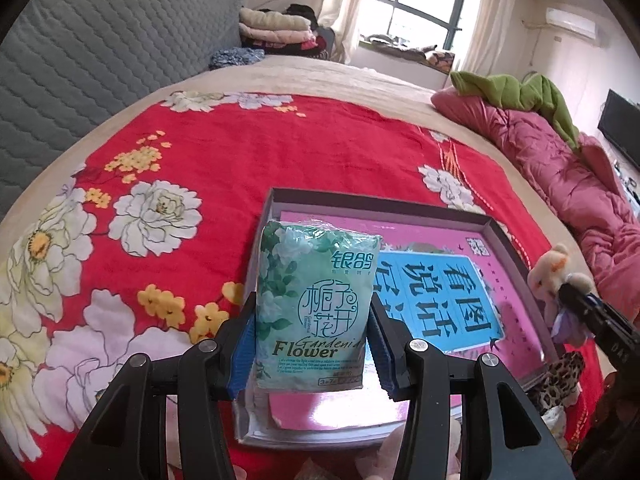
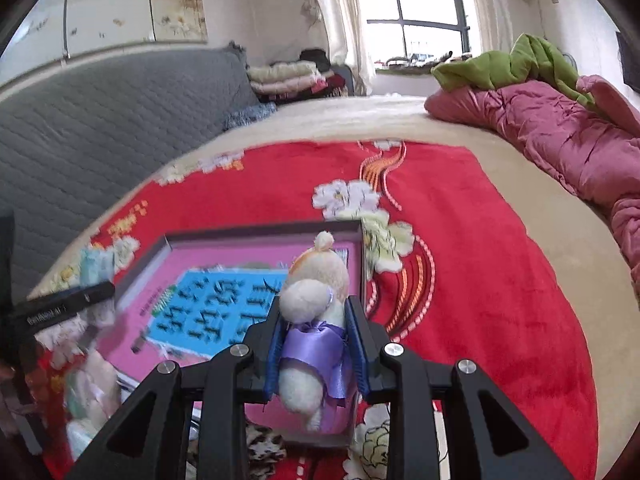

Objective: Organize soft objects
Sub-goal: 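Carry both items into the pink box and open left then right gripper to release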

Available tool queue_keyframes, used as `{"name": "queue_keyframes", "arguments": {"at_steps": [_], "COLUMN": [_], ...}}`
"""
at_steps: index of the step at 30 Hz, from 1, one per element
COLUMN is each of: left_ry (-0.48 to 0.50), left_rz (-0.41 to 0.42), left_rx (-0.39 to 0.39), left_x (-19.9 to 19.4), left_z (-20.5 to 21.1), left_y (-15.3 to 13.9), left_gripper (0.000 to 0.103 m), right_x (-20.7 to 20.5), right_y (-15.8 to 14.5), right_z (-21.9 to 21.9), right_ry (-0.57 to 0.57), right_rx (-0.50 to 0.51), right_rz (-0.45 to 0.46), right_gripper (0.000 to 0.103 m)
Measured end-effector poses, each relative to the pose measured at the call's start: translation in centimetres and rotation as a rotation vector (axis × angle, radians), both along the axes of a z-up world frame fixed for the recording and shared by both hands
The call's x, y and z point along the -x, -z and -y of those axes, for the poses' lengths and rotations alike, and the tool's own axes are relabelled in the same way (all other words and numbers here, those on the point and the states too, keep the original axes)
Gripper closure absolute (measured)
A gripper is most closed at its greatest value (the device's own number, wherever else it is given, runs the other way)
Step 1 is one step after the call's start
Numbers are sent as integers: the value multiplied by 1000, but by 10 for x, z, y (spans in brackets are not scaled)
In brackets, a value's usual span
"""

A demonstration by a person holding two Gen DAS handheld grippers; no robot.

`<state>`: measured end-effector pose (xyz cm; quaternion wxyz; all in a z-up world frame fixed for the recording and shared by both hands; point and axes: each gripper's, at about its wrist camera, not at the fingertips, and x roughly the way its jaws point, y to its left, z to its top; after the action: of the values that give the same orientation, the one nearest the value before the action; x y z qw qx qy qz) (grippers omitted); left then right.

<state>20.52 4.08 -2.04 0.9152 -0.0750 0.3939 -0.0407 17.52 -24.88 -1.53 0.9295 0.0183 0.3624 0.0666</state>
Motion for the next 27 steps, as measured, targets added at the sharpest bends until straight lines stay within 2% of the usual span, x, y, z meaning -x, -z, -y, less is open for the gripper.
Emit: {"name": "queue_keyframes", "arguments": {"at_steps": [3, 12, 14, 19, 24, 27], "left_ry": [18, 47, 52, 56, 60, 64], "left_rz": [-17, -57, -68, -96, -118, -134], "left_rx": [-9, -23, -22, -31, -15, -19], "left_x": [-3, -8, -9, -13, -17, -19], "left_z": [5, 10, 10, 11, 11, 11], "left_y": [4, 12, 15, 21, 26, 29], "left_gripper": [52, 52, 52, 52, 52, 52], "right_x": [-1, 2, 3, -1, -3, -3], "right_y": [8, 22, 25, 25, 23, 23], "right_z": [-4, -26, -30, -19, -5, -2], "right_ry": [-10, -19, -37, -44, -30, -30], "right_rx": [32, 262, 283, 159, 4, -45], "right_rz": [-26, -24, -31, -74, -98, -109], "right_gripper": [73, 73, 73, 71, 60, 54]}}
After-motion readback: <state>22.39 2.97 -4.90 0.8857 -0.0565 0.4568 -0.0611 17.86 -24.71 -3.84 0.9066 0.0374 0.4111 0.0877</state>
